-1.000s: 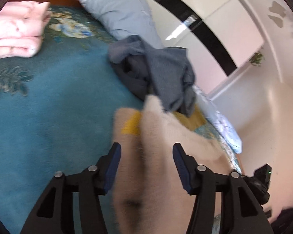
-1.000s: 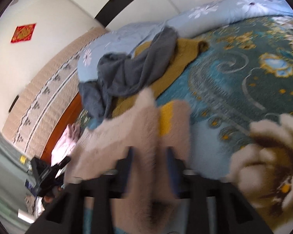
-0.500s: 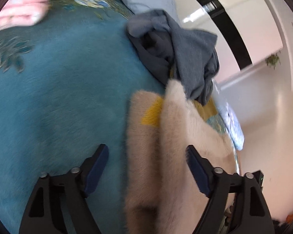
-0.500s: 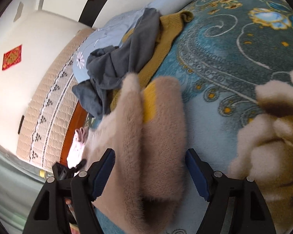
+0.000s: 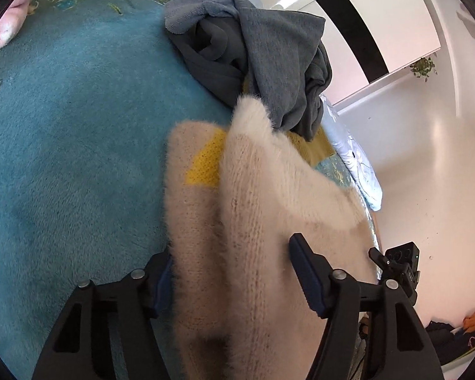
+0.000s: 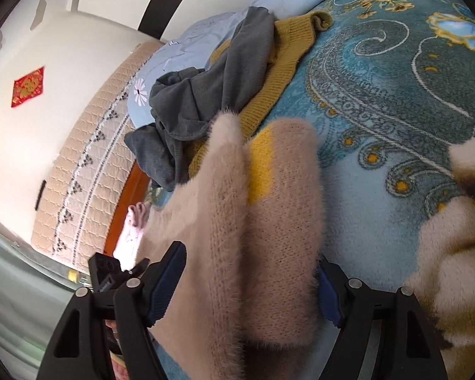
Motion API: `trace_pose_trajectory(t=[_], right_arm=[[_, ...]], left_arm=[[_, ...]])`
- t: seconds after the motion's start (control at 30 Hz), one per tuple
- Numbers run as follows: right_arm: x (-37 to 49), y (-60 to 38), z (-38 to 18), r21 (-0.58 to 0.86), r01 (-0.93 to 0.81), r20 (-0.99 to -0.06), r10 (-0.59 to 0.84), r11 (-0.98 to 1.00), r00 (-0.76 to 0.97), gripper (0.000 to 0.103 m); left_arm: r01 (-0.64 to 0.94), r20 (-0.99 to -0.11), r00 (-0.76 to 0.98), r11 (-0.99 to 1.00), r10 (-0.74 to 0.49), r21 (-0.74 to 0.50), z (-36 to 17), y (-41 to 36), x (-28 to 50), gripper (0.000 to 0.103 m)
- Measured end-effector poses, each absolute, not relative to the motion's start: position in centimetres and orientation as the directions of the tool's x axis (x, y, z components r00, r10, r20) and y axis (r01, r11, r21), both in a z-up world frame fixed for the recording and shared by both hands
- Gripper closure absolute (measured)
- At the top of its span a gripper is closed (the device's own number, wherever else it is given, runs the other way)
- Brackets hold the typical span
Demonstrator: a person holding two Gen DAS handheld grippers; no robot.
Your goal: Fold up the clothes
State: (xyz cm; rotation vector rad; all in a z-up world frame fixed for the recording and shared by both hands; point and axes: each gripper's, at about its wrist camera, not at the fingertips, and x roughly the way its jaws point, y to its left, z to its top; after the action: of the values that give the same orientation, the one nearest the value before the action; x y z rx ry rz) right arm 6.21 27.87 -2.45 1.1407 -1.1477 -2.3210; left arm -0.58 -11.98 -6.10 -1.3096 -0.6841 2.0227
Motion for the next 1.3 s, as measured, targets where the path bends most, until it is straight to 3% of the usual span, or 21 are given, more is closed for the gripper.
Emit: trace_pose_trajectory(t=[0.73, 1.0, 1.03, 1.17, 1.3], right_arm=[[6.7, 28.1, -2.4, 0.808, -0.1, -0.501, -0.588, -0.58, -0.635, 0.03], [6.3, 28.1, -3.0, 0.825, -0.096, -0.488, -0.616, -0.557, -0.618, 0.042], [6.4, 28.1, -2.9, 0.823, -0.098, -0.49, -0.613, -0.56, -0.62, 0.047], [7.1, 28.1, -2.6, 0.822, -0.083, -0.479, -0.605, -0.563, -0.637, 0.059], [7.8, 27.7, -1.2, 0.817, -0.022, -0.444, -0.605, -0.576, -0.661, 0.061]], left_arm=[[-0.229, -0.577, -0.362, -0.669, 0.733, -0.707, -6.3, -12.8, 1.3, 0.044], [-0.229, -0.574, -0.373, -0.672, 0.729, -0.704, -6.2, -12.4, 1.3, 0.044], [-0.23, -0.576, -0.377, -0.675, 0.726, -0.701, -6.1, -12.3, 1.4, 0.044], [-0.236, -0.579, -0.401, -0.691, 0.709, -0.683, -5.6, -12.3, 1.8, 0.052], [-0.253, -0.551, -0.421, -0.677, 0.72, -0.691, -5.1, -13.0, 2.3, 0.059]])
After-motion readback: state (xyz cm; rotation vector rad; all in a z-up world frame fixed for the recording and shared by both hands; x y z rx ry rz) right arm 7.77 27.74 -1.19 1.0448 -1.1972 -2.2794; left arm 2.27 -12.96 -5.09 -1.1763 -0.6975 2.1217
